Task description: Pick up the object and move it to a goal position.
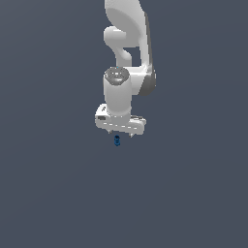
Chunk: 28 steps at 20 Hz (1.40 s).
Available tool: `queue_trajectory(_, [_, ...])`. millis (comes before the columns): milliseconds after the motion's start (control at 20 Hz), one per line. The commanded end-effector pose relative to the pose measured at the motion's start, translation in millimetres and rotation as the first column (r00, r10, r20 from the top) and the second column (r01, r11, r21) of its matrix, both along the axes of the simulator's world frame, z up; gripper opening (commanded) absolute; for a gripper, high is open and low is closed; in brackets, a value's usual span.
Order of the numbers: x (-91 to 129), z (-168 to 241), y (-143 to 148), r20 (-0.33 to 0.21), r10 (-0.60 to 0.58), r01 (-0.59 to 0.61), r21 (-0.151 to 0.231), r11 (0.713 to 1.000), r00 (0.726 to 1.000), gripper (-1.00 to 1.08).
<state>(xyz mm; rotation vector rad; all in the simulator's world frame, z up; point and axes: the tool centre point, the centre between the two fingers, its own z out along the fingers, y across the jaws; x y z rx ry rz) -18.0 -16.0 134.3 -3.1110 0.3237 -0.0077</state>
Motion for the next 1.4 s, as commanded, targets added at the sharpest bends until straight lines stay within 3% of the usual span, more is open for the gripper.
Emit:
queue_trajectory(0, [-6.4, -12.8, -6.1, -0.003, -0.062, 0.062, -0.003, 0.998, 0.998, 1.00])
queue_trajectory(500, [-22.3, -40.0, -19.9, -0.006, -0.199, 0.199, -0.013, 0.980, 0.980, 1.00])
queue_trajectory(900, [-23.1, -46.2, -20.4, -0.007, -0.202, 0.202, -0.013, 0.979, 0.979, 1.00])
queue_trajectory(1350, [-24.4, -84.8, -20.5, -0.006, -0.206, 0.206, -0.013, 0.978, 0.978, 1.00])
